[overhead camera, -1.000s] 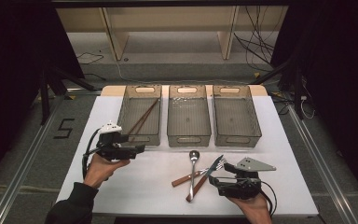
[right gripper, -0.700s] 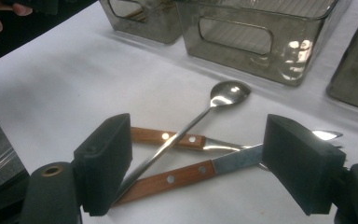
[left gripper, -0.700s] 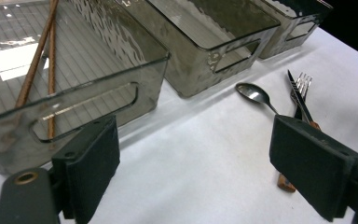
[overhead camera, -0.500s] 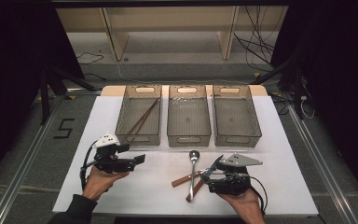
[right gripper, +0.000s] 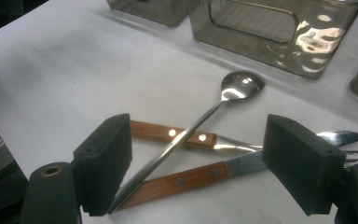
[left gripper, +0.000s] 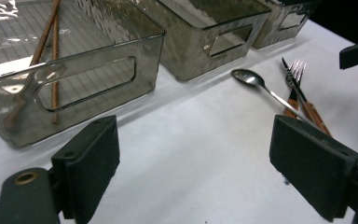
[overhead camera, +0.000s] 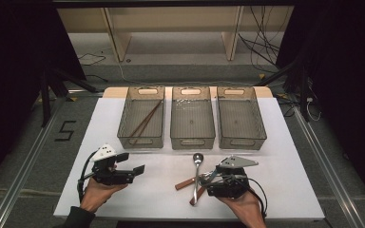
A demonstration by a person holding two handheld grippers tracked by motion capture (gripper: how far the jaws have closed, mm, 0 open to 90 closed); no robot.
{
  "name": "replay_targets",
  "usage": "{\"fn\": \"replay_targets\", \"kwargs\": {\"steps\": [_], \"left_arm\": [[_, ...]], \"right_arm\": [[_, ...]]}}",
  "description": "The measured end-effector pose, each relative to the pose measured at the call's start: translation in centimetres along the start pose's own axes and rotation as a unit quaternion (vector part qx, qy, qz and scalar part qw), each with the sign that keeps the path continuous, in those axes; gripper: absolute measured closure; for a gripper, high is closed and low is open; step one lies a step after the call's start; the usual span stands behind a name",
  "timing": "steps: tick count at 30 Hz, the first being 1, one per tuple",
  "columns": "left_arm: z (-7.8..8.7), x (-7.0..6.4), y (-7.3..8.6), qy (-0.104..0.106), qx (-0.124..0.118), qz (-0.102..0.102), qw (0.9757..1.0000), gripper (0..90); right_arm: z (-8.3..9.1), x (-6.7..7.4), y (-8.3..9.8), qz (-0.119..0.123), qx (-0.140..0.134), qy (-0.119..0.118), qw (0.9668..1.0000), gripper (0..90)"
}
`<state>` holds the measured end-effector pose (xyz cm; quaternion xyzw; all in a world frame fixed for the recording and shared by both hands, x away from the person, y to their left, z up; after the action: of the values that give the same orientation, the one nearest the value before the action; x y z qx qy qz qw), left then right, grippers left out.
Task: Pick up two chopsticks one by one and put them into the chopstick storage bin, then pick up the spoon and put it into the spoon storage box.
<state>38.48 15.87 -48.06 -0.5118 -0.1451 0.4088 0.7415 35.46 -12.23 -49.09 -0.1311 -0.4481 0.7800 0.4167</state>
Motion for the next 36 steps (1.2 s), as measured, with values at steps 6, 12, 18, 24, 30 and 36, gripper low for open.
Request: {"fn": "replay_targets", "kwargs": {"steps": [6, 12, 18, 24, 30, 36], "left_arm": [[0.6, -0.3, 0.3, 0.004, -0.007, -0.002, 1.0, 15.8], [0.7, -0.2, 0.5, 0.003, -0.01, 0.004, 0.9999, 15.7], [0.8, -0.3, 0.7, -0.004, -0.011, 0.007, 0.9999, 15.7], [1.0, -0.3, 0.9, -0.009, -0.008, 0.006, 0.9999, 15.7], [1.1, -0.2, 1.1, -0.011, -0.009, 0.006, 0.9999, 15.7], [1.1, -0.3, 1.3, -0.009, -0.005, 0.004, 0.9999, 15.7]], "right_arm": [[-0.6, 0.7, 0.1, 0.011, 0.014, 0.001, 0.9998, 24.8], [-1.1, 1.3, 0.4, 0.018, 0.031, 0.002, 0.9994, 24.7], [-2.0, 1.8, 0.7, 0.034, 0.05, 0.004, 0.9982, 25.1], [-2.7, 2.3, 1.1, 0.044, 0.07, 0.007, 0.9966, 25.9], [-3.5, 2.7, 1.5, 0.055, 0.089, 0.017, 0.9944, 26.8], [-4.2, 3.4, 1.8, 0.068, 0.106, 0.027, 0.9917, 28.7]]}}
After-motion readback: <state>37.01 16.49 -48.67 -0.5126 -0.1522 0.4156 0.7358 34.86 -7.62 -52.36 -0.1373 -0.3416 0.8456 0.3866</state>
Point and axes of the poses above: each handheld gripper's, and its own axes: z roughly backward along the jaws, y roughly out of its underside, x roughly to its left, the point moved 8 cm from there along -z, roughly forward along the jaws, and after that the axes turned 5 degrees about -x, right-handed, at the moved point
